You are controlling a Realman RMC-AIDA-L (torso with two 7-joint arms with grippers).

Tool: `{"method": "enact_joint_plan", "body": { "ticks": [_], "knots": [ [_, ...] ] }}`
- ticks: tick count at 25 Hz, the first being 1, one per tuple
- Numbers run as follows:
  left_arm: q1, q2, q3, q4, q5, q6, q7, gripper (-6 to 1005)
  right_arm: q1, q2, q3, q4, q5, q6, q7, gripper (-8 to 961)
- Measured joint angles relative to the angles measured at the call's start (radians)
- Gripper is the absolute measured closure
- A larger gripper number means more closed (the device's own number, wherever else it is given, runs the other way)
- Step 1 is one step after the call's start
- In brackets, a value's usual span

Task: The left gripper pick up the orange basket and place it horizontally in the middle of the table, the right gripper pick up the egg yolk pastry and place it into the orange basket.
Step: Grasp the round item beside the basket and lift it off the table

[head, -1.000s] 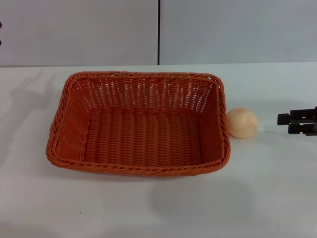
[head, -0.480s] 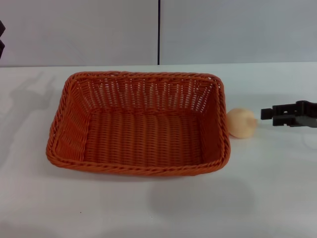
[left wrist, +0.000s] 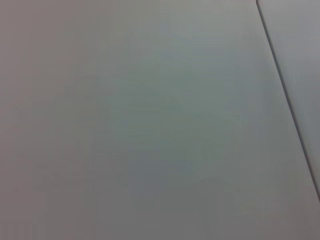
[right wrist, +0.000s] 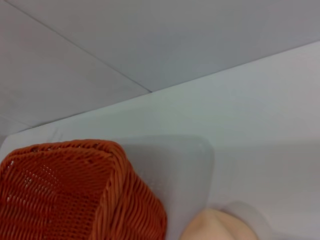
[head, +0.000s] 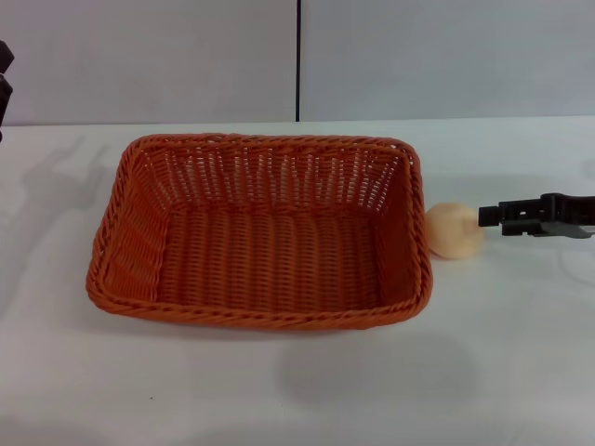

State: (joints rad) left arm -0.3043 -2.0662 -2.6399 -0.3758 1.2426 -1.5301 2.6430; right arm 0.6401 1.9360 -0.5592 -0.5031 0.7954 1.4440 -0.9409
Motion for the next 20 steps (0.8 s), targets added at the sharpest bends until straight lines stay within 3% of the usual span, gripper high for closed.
{"method": "enact_joint_plan", "body": {
  "ticks": [16,20],
  "knots": [
    [0.005,-0.002,0.0,0.002,-0.001,-0.029,0.001,672,0.006,0.013,0.005,0.028,0.028,-0.079,-0.067,339],
    [0.001,-0.002,0.0,0.002,0.0,-0.029,0.001,672,0.012,0.019,0.0,0.028,0.047,-0.078,-0.073,484]
  ]
}}
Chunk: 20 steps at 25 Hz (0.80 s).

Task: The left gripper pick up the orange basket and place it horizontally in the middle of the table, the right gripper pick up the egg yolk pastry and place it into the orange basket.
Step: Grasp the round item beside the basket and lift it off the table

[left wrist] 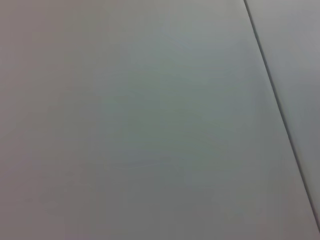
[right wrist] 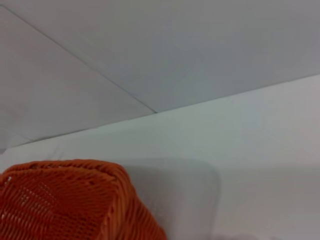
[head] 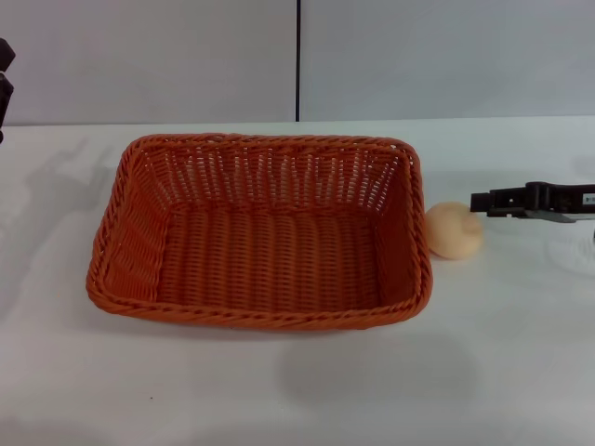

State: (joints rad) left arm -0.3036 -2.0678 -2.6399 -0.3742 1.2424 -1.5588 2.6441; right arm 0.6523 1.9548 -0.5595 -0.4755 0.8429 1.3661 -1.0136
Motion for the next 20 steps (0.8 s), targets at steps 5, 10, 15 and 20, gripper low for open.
{"method": "enact_joint_plan", "body": {
  "ticks": [5,10,15,20],
  "knots": [
    [-0.003,0.0,0.0,0.0,0.0,0.0,0.0,673,0.018,0.012,-0.002,0.0,-0.001,-0.016,-0.001,529],
    [-0.003,0.0,0.0,0.0,0.0,0.0,0.001,673,0.037,0.018,-0.02,0.02,-0.008,-0.035,-0.002,533],
    [-0.003,0.0,0.0,0.0,-0.001,0.0,0.001,673,0.046,0.021,-0.038,0.049,-0.006,-0.055,0.002,533],
    [-0.005,0.002,0.0,0.0,-0.003,0.003,0.001,674,0.046,0.027,-0.039,0.06,-0.006,-0.056,0.022,534]
  ]
}}
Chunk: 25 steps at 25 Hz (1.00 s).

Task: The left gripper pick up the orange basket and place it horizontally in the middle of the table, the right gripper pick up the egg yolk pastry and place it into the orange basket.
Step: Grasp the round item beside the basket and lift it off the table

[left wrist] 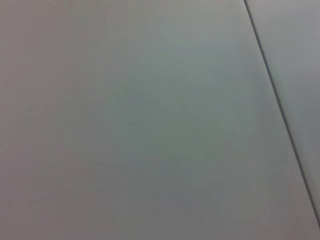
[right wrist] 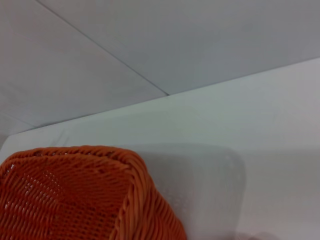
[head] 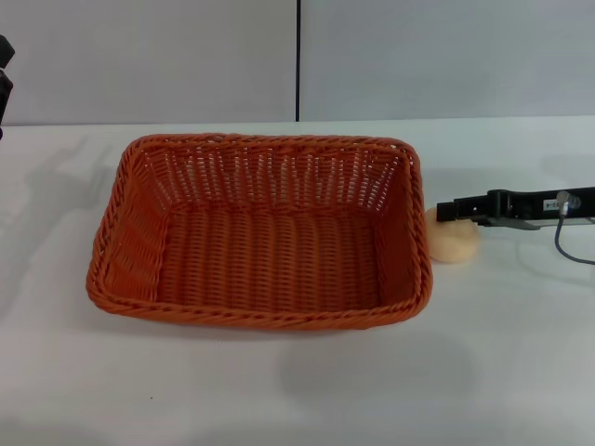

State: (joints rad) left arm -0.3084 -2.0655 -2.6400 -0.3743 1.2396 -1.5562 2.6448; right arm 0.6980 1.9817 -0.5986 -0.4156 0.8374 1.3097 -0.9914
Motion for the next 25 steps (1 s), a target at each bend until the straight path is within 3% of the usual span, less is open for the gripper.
{"method": "enact_joint_plan", "body": {
  "ticks": [11,16,19,25],
  "knots": [
    [-0.004,0.001,0.0,0.0,-0.001,0.003,0.001,674,-0.011,0.006,-0.03,-0.007,-0.001,-0.003,-0.001,566],
    [0.001,0.001,0.0,0.0,-0.003,0.001,0.001,675,-0.044,0.009,-0.018,-0.062,0.003,0.032,0.003,749],
    [0.003,0.0,-0.001,0.0,-0.003,0.0,0.001,675,-0.073,0.016,-0.013,-0.116,0.011,0.085,0.02,808],
    [0.002,-0.002,-0.001,0.0,-0.003,-0.001,0.001,675,-0.151,0.035,-0.01,-0.241,0.07,0.183,0.078,834]
  ]
}}
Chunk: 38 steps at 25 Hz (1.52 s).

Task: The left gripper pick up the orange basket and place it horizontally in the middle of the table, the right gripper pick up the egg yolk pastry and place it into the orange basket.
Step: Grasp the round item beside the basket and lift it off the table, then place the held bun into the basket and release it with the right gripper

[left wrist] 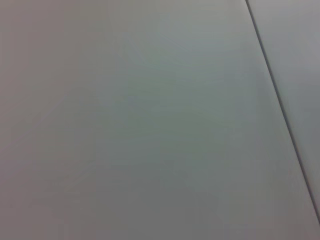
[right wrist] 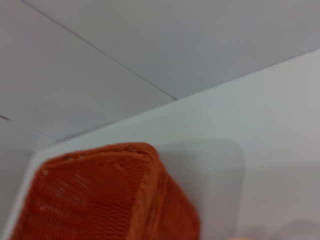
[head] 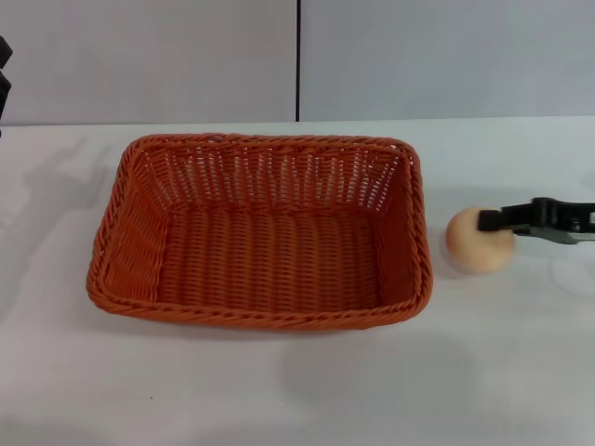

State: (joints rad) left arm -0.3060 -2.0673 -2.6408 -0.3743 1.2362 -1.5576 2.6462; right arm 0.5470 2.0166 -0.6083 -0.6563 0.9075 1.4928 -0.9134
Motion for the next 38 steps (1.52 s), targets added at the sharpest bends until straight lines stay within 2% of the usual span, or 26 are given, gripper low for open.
{"method": "enact_joint_plan", "body": {
  "ticks": [3,4,6,7,8,9,10,12,16,18,21,22,23,24,26,27,28,29,31,32,33,35,37,38],
  "knots": [
    [-0.002,-0.001,0.001,0.0,0.0,-0.003,0.0,675,-0.048,0.006,0.006,-0.064,0.055,0.071,0.025,848],
    [-0.004,-0.001,0.001,0.0,0.0,-0.004,0.0,676,-0.085,0.009,0.009,-0.108,0.097,0.116,0.04,852],
    [-0.004,-0.001,0.001,0.0,0.0,-0.004,-0.001,676,-0.104,0.011,0.011,-0.128,0.124,0.137,0.049,863],
    [-0.004,-0.001,0.001,0.0,0.0,-0.005,-0.002,676,-0.145,0.016,0.017,-0.165,0.193,0.184,0.07,868],
    [-0.004,-0.001,0.001,0.0,0.0,-0.005,-0.002,676,-0.145,0.016,0.017,-0.165,0.193,0.184,0.07,874],
    [-0.003,-0.001,0.001,0.0,0.0,-0.006,-0.003,676,-0.174,0.019,0.02,-0.193,0.258,0.229,0.083,879],
    [-0.002,-0.001,0.001,0.0,0.0,-0.007,-0.003,676,-0.174,0.019,0.02,-0.193,0.258,0.229,0.083,885],
    [0.0,-0.001,0.001,0.0,0.0,-0.007,-0.003,676,-0.212,0.023,0.013,-0.232,0.358,0.286,0.104,892],
    [0.003,-0.001,0.001,0.0,0.0,-0.012,-0.003,677,-0.219,0.027,0.009,-0.243,0.4,0.301,0.115,899],
    [0.003,-0.001,0.001,0.0,0.0,-0.018,-0.003,677,-0.201,0.028,0.009,-0.235,0.404,0.296,0.112,901],
    [0.004,-0.002,0.0,0.001,0.0,-0.023,-0.003,677,-0.128,0.023,0.002,-0.176,0.398,0.262,0.079,905],
    [0.005,-0.002,0.0,0.001,0.0,-0.025,-0.003,677,-0.073,0.013,-0.013,-0.131,0.395,0.226,0.051,905],
    [0.005,-0.002,0.0,0.001,0.0,-0.025,-0.003,677,-0.073,0.013,-0.013,-0.131,0.395,0.226,0.051,906],
    [0.006,-0.002,0.0,0.001,0.0,-0.026,-0.003,678,-0.014,-0.001,-0.04,-0.091,0.384,0.171,0.023,906],
    [0.008,-0.002,0.0,0.002,-0.001,-0.028,-0.004,678,0.012,-0.008,-0.051,-0.071,0.373,0.143,0.012,907],
    [0.01,-0.002,0.0,0.002,-0.001,-0.028,-0.004,678,0.071,-0.026,-0.066,-0.016,0.349,0.081,-0.011,907],
    [0.01,-0.002,0.0,0.002,-0.001,-0.028,-0.004,678,0.071,-0.026,-0.066,-0.016,0.349,0.081,-0.011,908],
    [0.011,-0.002,-0.004,0.004,-0.001,-0.028,-0.004,677,0.123,-0.04,-0.076,0.049,0.336,0.04,-0.036,908],
    [0.011,-0.002,-0.006,0.007,-0.001,-0.03,-0.004,676,0.151,-0.046,-0.084,0.084,0.333,0.032,-0.047,909],
    [0.011,-0.002,-0.009,0.01,-0.001,-0.032,-0.004,676,0.191,-0.048,-0.103,0.13,0.329,0.018,-0.062,909],
    [0.011,-0.002,-0.009,0.01,-0.001,-0.032,-0.004,676,0.191,-0.048,-0.103,0.13,0.329,0.018,-0.062,910],
    [0.009,-0.002,-0.01,0.011,-0.001,-0.032,-0.004,676,0.215,-0.039,-0.129,0.141,0.329,0.005,-0.064,911],
    [0.001,-0.001,-0.01,0.011,-0.001,-0.027,-0.003,677,0.249,-0.02,-0.156,0.153,0.33,-0.009,-0.062,912],
    [0.001,-0.001,-0.01,0.011,-0.001,-0.027,-0.003,677,0.249,-0.02,-0.156,0.153,0.33,-0.009,-0.062,912]
  ]
}}
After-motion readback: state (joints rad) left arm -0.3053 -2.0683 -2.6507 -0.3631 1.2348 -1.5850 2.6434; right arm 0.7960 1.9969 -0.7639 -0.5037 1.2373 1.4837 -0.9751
